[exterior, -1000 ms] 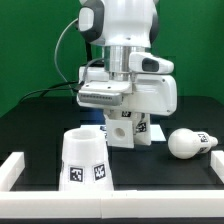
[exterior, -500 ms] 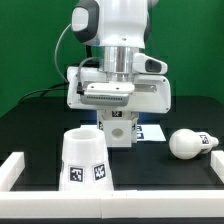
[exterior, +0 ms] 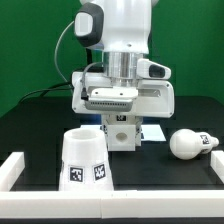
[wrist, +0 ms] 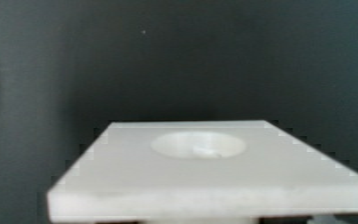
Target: Assemble lamp
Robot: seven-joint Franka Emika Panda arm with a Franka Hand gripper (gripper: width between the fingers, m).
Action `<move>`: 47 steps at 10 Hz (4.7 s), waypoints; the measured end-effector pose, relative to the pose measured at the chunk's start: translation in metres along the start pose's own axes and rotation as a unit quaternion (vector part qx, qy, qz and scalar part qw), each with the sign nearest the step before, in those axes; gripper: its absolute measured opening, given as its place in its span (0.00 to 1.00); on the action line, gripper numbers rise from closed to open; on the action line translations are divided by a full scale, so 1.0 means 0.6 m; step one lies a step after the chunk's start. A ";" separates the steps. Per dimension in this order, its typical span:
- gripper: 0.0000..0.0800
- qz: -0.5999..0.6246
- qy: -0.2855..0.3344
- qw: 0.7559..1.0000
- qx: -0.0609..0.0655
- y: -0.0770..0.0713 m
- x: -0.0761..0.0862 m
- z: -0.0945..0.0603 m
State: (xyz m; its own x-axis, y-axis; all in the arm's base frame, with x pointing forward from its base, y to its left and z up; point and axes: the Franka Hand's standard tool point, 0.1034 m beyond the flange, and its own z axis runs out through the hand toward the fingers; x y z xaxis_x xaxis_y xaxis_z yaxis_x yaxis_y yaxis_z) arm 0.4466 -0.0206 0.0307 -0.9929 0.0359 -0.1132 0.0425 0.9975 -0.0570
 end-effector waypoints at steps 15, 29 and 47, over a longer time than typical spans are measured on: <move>0.87 0.128 -0.051 0.990 0.014 -0.024 -0.068 -0.082; 0.87 0.780 -0.024 0.622 -0.060 0.090 -0.097 -0.099; 0.87 0.991 0.079 -0.095 0.045 0.020 -0.124 -0.078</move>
Offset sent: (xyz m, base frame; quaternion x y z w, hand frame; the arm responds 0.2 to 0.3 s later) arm 0.0000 0.0000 0.0000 0.0000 0.0000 0.0000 1.0000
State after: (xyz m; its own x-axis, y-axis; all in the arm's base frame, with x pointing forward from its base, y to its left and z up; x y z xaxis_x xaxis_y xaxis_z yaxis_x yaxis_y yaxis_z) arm 0.5159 -0.0082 0.0851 0.9748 -0.2223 0.0177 -0.2190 -0.9691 -0.1138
